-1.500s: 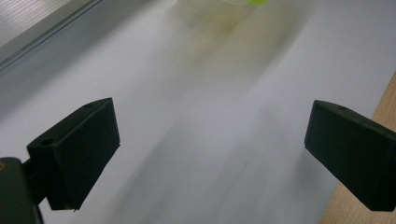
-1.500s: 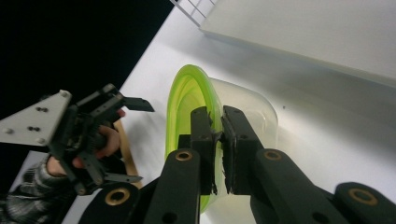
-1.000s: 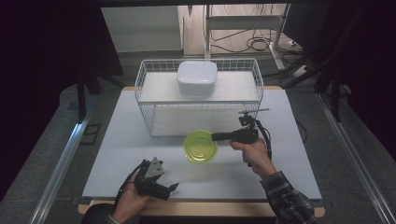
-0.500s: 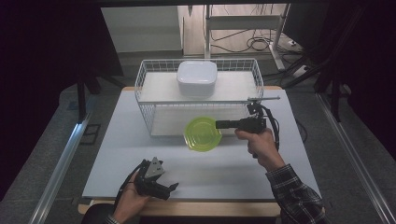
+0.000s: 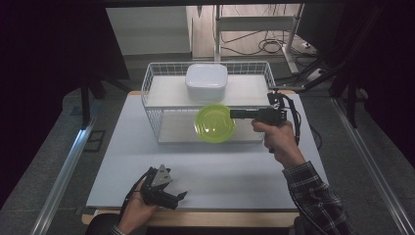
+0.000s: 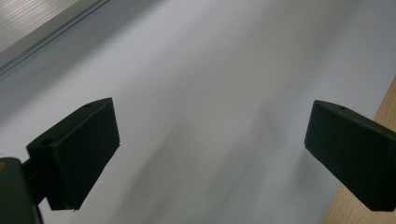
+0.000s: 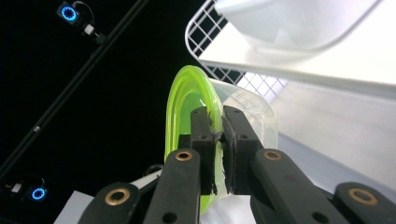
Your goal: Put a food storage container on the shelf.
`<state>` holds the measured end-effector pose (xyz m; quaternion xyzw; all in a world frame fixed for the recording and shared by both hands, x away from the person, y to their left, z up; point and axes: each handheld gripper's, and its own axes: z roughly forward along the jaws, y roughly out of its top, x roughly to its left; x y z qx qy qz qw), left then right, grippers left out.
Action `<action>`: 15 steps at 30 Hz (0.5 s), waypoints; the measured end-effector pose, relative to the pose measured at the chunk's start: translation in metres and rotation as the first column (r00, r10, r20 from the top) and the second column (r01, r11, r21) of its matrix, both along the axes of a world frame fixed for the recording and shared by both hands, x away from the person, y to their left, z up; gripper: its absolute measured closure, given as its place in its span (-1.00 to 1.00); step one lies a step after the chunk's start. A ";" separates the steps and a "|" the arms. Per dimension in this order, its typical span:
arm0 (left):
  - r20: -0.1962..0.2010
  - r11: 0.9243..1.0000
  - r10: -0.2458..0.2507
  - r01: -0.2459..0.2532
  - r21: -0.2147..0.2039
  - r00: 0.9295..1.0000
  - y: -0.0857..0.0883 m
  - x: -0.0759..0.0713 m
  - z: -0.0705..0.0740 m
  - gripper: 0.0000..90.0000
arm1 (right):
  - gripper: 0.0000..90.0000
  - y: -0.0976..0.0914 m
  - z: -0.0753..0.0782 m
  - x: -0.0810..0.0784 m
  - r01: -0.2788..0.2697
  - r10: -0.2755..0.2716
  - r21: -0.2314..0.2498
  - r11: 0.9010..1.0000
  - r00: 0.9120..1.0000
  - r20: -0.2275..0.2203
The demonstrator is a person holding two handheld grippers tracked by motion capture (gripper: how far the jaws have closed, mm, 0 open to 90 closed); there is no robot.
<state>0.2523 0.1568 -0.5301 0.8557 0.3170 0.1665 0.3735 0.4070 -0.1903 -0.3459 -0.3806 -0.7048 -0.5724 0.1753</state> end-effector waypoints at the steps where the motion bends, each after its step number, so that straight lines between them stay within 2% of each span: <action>1: 0.001 1.000 0.001 -0.001 0.000 1.000 0.000 0.000 0.000 -0.94 | 0.87 -0.001 0.003 0.001 0.004 -0.004 0.006 1.000 1.000 0.003; 11: 0.001 0.998 0.019 -0.019 -0.052 1.000 0.004 0.001 0.003 -0.95 | 0.87 -0.004 0.036 0.007 0.025 -0.027 0.045 0.999 0.999 0.043; 15: -0.002 0.998 0.019 -0.019 -0.056 1.000 0.004 0.001 0.003 -0.95 | 0.87 -0.003 0.046 0.010 0.037 -0.039 0.053 0.998 0.998 0.051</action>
